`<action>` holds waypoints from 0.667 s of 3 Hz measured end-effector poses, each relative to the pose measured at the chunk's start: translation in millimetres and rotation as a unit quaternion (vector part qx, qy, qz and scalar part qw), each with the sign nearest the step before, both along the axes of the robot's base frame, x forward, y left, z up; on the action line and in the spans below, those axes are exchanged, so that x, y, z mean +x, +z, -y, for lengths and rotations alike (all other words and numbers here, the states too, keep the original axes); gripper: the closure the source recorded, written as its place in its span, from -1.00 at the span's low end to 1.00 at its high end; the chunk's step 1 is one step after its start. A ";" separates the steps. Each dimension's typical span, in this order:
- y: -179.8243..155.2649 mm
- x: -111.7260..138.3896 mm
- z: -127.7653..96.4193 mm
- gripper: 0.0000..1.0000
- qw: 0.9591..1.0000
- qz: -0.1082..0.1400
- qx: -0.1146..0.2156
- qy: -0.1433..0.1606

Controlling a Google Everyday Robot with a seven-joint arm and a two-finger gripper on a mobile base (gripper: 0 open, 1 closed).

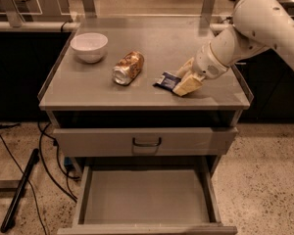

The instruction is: Pick rxbar blueberry from middle drawer and place on counter

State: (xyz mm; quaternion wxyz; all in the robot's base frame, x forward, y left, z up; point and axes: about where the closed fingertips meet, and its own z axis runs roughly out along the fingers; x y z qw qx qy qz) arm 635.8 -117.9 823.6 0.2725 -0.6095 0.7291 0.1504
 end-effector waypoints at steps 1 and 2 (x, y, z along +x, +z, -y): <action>2.8 0.0 0.0 0.04 1.000 0.000 0.000 0.000; 2.5 -0.2 -1.9 -0.41 1.000 0.000 0.002 0.000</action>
Offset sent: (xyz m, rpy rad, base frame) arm -0.0009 0.0044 0.0058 0.0174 -0.0074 -0.0071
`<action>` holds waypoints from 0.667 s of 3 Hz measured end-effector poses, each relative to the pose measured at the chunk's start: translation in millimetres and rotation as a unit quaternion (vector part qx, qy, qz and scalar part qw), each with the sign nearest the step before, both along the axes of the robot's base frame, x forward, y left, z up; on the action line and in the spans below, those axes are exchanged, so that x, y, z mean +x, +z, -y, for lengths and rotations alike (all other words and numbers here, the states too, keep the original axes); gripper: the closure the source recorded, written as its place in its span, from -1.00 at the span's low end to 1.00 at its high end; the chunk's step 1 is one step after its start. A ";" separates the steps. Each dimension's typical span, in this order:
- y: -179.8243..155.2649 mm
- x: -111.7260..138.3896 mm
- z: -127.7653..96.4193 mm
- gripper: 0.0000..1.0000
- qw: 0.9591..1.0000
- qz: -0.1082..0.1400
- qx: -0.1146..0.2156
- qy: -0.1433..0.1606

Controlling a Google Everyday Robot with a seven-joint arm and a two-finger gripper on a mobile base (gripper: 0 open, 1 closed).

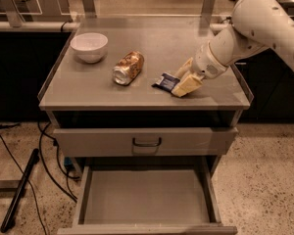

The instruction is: Pick rxbar blueberry from middle drawer and place on counter

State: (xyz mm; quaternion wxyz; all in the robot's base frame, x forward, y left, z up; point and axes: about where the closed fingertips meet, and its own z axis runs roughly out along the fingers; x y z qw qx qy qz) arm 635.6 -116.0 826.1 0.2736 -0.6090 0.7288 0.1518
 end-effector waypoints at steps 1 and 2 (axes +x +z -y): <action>1.9 -0.3 -2.5 -0.90 1.000 0.004 0.003 0.000; 11.1 0.5 -6.4 -1.00 1.000 0.017 0.006 0.002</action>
Offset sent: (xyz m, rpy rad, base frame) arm -0.0001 0.0032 0.0151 0.0150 -0.0418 -0.0062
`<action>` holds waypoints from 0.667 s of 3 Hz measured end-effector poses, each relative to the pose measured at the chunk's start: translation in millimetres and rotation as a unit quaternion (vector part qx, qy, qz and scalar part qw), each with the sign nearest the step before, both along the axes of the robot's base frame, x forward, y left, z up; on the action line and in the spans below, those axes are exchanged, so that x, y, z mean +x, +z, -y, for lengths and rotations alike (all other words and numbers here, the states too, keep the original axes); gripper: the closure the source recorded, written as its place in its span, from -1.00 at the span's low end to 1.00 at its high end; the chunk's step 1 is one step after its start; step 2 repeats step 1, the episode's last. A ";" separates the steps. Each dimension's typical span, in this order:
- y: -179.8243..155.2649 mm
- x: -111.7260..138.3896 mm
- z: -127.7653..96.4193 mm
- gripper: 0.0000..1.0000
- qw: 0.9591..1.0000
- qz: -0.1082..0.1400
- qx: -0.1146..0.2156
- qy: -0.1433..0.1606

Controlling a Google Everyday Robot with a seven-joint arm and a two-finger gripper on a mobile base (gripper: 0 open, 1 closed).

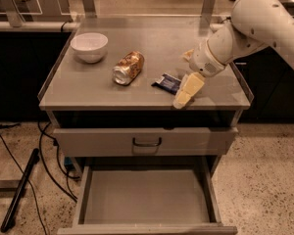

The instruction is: Pick rxbar blueberry from middle drawer and place on counter

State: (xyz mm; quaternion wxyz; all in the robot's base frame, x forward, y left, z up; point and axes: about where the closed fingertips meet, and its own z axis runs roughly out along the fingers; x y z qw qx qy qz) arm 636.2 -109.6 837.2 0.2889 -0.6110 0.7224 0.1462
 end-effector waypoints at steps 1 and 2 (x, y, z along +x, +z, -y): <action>0.0 0.0 0.0 -1.00 1.000 0.000 0.000 0.000; 0.0 0.0 0.0 -1.00 1.000 0.000 0.000 0.000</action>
Offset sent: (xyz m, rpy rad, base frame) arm 0.0000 0.0000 0.0000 0.0000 0.0000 0.0000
